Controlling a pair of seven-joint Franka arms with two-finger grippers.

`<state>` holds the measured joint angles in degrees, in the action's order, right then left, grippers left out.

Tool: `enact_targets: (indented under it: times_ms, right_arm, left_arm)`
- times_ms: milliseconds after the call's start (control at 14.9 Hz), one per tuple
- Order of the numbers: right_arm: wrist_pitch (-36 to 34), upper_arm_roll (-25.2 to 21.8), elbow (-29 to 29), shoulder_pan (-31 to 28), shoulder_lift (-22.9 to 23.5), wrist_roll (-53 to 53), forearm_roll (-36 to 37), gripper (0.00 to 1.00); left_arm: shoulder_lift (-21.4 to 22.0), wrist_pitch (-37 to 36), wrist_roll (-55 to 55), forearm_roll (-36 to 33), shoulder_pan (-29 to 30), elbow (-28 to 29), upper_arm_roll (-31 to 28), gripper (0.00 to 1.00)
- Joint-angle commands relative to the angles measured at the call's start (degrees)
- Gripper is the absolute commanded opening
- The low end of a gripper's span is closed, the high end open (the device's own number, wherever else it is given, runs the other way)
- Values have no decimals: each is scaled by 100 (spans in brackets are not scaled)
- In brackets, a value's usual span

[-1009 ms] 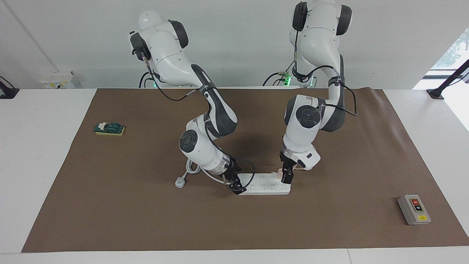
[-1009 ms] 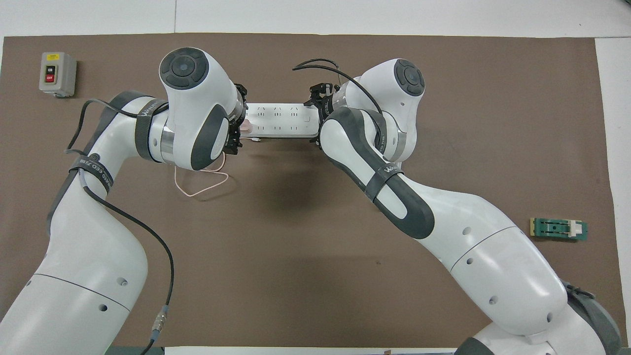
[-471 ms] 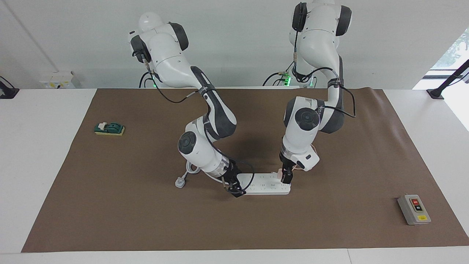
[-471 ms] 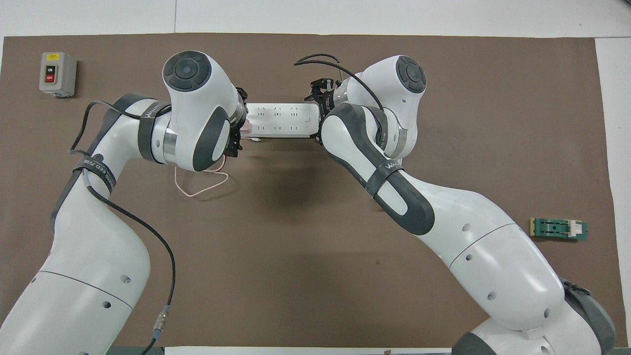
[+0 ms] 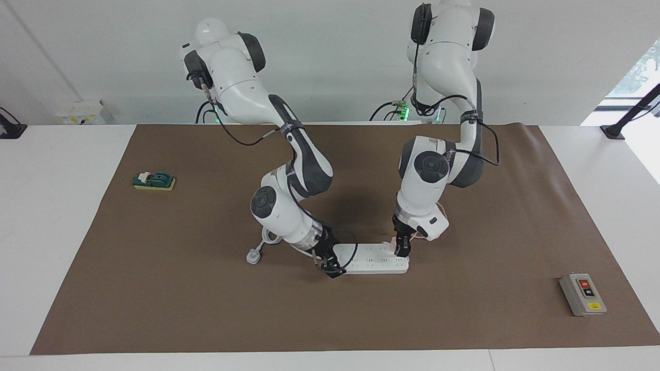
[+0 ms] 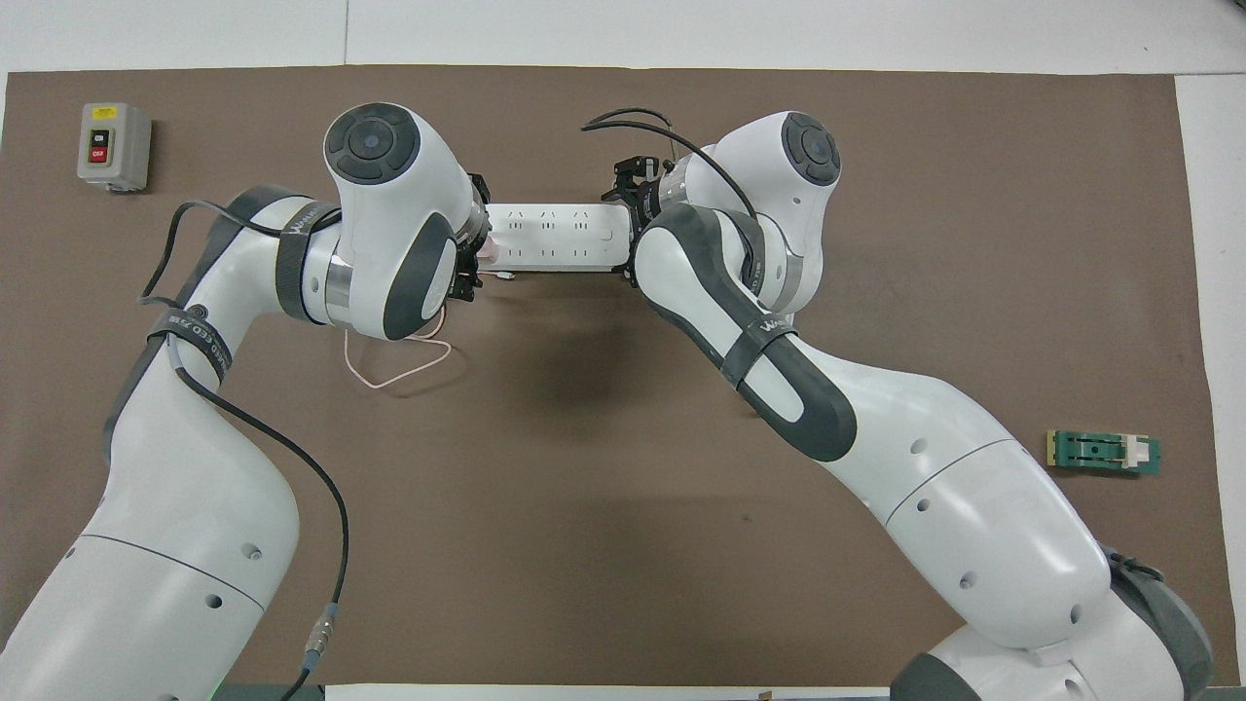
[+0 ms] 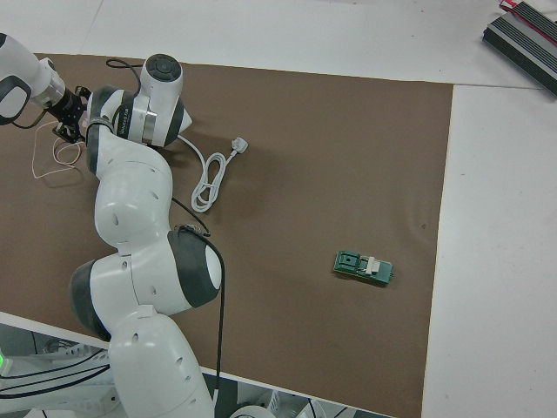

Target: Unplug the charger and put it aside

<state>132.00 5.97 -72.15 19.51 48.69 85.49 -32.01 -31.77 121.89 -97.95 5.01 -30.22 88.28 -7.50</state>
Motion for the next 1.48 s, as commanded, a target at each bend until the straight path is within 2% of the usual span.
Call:
enact_targets:
  times_ms: [0, 202, 336, 404, 471, 538, 606, 740, 807, 1211, 1413]
  right_arm:
    - [283, 54, 210, -61, 211, -164, -323, 100]
    - [300, 45, 166, 0, 211, -181, -315, 100]
    - [300, 45, 148, 9, 211, -286, -323, 100]
    - [292, 45, 140, 0, 211, -348, -332, 100]
    - [292, 54, 131, -9, 211, -444, -358, 92]
    - [292, 54, 131, -52, 211, -489, -358, 69]
    - [283, 54, 131, -61, 211, -498, -367, 41]
    - [292, 54, 131, -61, 211, -498, -454, 8]
    - [283, 54, 131, -61, 211, -498, -499, 0]
    - [292, 54, 131, -70, 211, -515, -587, 0]
    - [300, 54, 131, -79, 211, -568, -596, 0]
  left_arm:
    - [31, 177, 48, -88, -72, 128, -67, 56]
    - [31, 300, 57, -97, -72, 216, -67, 33]
    - [31, 291, 66, -193, -72, 233, -59, 7]
    - [31, 291, 74, -211, -80, 242, -59, 6]
    - [31, 291, 83, -211, -107, 251, -59, 6]
    - [39, 300, 83, -220, -142, 268, -67, 6]
    - [39, 300, 83, -220, -142, 277, -67, 7]
    - [39, 300, 92, -220, -142, 295, -67, 7]
    - [39, 318, 127, -220, -142, 304, -67, 7]
    - [39, 353, 224, -220, -133, 348, -67, 7]
    - [48, 29, 303, -403, -63, 199, -76, 6]
